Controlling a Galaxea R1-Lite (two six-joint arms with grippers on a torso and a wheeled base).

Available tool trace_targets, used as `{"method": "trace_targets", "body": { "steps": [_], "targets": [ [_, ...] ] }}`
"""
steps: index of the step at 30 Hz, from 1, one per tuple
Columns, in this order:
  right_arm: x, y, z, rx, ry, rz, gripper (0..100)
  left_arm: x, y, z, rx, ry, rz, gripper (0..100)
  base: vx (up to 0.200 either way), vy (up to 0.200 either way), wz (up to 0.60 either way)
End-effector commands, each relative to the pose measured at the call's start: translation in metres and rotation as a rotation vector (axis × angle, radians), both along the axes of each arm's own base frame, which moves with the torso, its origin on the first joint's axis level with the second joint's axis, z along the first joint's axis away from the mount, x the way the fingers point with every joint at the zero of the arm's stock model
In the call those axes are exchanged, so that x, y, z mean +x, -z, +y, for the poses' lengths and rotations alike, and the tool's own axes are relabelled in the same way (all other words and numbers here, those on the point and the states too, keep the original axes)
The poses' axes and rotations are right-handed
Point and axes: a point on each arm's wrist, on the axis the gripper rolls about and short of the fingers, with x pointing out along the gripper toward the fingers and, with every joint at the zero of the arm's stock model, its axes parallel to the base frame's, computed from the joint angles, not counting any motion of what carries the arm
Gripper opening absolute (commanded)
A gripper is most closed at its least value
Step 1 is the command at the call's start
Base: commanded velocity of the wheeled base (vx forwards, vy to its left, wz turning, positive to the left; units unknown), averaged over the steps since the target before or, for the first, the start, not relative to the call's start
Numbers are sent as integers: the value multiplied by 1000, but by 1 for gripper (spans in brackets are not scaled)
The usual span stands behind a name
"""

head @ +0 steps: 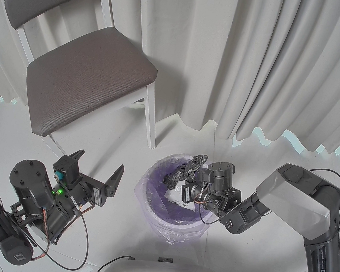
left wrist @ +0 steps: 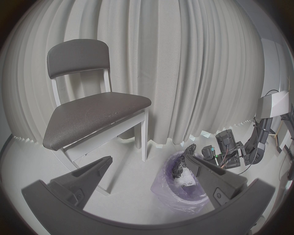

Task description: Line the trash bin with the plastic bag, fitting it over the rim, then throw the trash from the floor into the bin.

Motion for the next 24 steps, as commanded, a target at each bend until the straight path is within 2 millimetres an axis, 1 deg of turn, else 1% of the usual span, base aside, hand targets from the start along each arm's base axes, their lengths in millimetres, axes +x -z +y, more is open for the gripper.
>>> {"method": "trace_targets", "body": {
  "steps": [1, 8, 10, 15, 17, 19, 24],
  "targets": [
    [-10, -1, -6, -37, -11, 10, 0, -1, -2, 1, -9, -2, -14, 100, 0, 0, 0],
    [-14, -4, -8, -42, -11, -1, 0, -1, -2, 0, -8, 3, -15, 100, 0, 0, 0],
    [-17, -9, -9, -50, -14, -10, 0, -2, -3, 0, -11, 1, -19, 100, 0, 0, 0],
    [-30, -41, -9, -32, -30, -58, 0, -3, -6, 1, -17, 3, -28, 100, 0, 0, 0],
    [-38, -51, -10, -28, -39, -63, 0, -3, -6, 1, -17, 3, -28, 100, 0, 0, 0],
    [-43, -53, -10, -30, -45, -60, 0, -3, -6, 1, -17, 3, -28, 100, 0, 0, 0],
    [-47, -47, -10, -43, -53, -44, 0, -3, -6, 1, -17, 3, -28, 100, 0, 0, 0]
  ]
}}
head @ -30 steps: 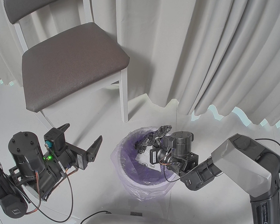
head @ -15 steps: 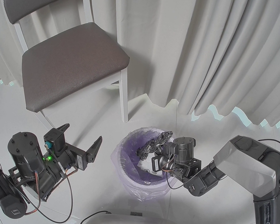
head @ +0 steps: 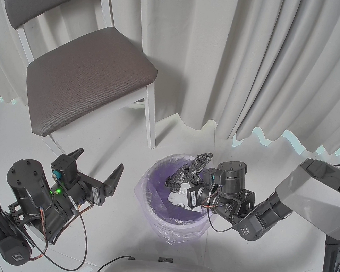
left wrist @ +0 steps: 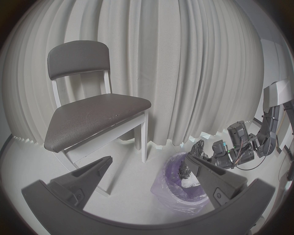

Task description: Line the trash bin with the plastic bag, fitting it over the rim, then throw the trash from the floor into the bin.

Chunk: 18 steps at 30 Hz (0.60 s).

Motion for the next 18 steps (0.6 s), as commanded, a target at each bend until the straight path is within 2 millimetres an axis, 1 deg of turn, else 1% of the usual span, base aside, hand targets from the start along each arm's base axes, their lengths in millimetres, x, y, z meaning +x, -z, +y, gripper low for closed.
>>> {"method": "trace_targets", "body": {
  "steps": [1, 6, 11, 15, 18],
  "targets": [
    [-4, -7, 0, 4, -7, -10, 100, 0, -2, 0, -11, 0, -16, 100, 0, 0, 0],
    [-3, -12, 2, 31, -9, -44, 100, 0, -2, 1, -10, -2, -15, 100, 0, 0, 0],
    [-4, -15, -1, 32, -6, -48, 100, 0, 1, 0, -4, 0, -5, 100, 0, 0, 0],
    [-9, -28, -6, 37, -1, -63, 100, -1, 8, 1, 14, 0, 24, 100, 0, 0, 0],
    [-27, -51, -20, 13, 15, -86, 100, -8, 32, 1, 68, 18, 128, 100, 0, 0, 0]
  ]
}}
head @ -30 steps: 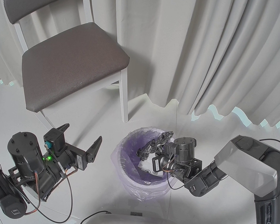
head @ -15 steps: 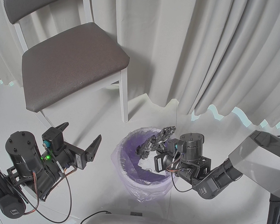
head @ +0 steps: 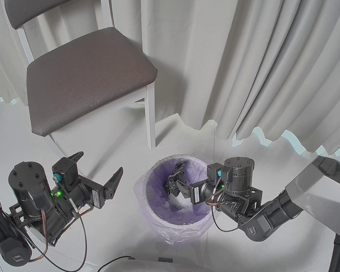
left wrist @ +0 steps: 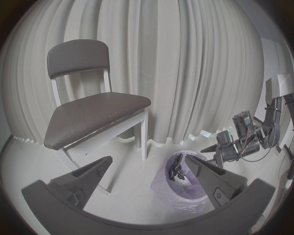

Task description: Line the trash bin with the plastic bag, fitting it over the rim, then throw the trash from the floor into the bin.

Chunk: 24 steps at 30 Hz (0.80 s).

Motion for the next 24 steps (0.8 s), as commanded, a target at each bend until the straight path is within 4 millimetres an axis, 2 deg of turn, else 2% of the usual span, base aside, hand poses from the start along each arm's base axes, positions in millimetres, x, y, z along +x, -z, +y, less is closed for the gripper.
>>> {"method": "trace_targets", "body": {
  "steps": [1, 3, 4, 6, 8, 9, 10, 11, 12, 15, 19, 24],
  "targets": [
    [-21, -32, -18, -21, 17, -35, 100, -8, 29, 0, 64, 19, 114, 100, 0, 0, 0],
    [-38, -45, -39, -82, 39, -26, 100, -8, 53, 3, 139, 34, 213, 100, 0, 0, 0],
    [-52, -52, -55, -123, 47, -10, 100, 0, 68, 4, 174, 55, 263, 100, 0, 0, 0],
    [-66, -59, -72, -162, 58, 3, 100, 14, 82, 8, 228, 81, 288, 100, 0, 0, 0],
    [-83, -62, -90, -203, 68, 16, 100, 31, 98, 24, 342, 146, 302, 100, 0, 0, 0],
    [-89, -62, -97, -215, 72, 20, 100, 38, 103, 34, 402, 193, 292, 100, 0, 0, 0],
    [-89, -62, -97, -215, 72, 20, 100, 38, 103, 34, 402, 193, 292, 100, 0, 0, 0],
    [-102, -63, -112, -228, 85, 22, 100, 64, 114, 55, 534, 298, 206, 100, 0, 0, 0],
    [-108, -63, -117, -232, 91, 25, 100, 76, 120, 61, 567, 328, 169, 100, 0, 0, 0],
    [-123, -62, -125, -226, 94, 34, 100, 109, 141, 61, 567, 368, 129, 100, 0, 0, 0],
    [-128, -57, -127, -213, 101, 34, 100, 130, 158, 52, 587, 414, 144, 100, 0, 0, 0],
    [-141, -56, -121, -50, 124, -62, 100, 155, 163, 31, 587, 478, 98, 100, 0, 0, 0]
  ]
}}
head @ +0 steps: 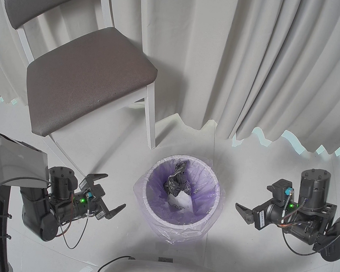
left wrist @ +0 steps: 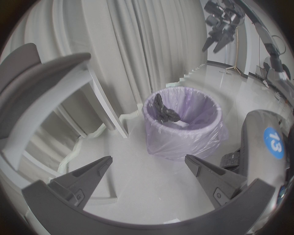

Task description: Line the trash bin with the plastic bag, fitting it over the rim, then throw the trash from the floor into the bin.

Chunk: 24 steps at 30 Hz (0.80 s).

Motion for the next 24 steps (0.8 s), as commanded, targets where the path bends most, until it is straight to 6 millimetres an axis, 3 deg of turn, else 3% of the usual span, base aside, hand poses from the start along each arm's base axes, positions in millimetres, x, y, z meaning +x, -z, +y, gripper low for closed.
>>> {"method": "trace_targets", "body": {
  "steps": [1, 5, 11, 18, 24],
  "targets": [
    [-31, -2, -9, 140, 33, -108, 100, 39, 47, -10, 39, 73, 56, 100, 0, 0, 0],
    [-40, 9, -14, 161, 62, -126, 100, 41, 55, -25, 61, 181, 85, 100, 0, 0, 0],
    [-55, 13, -22, 199, 59, -146, 100, 47, 49, -44, 68, 246, 91, 100, 0, 0, 0],
    [-55, 11, -23, 259, 66, -158, 100, 70, 40, -62, 79, 280, 50, 100, 0, 0, 0],
    [-53, 10, -23, 261, 58, -160, 100, 74, 43, -67, 67, 313, 52, 100, 0, 0, 0]
  ]
}}
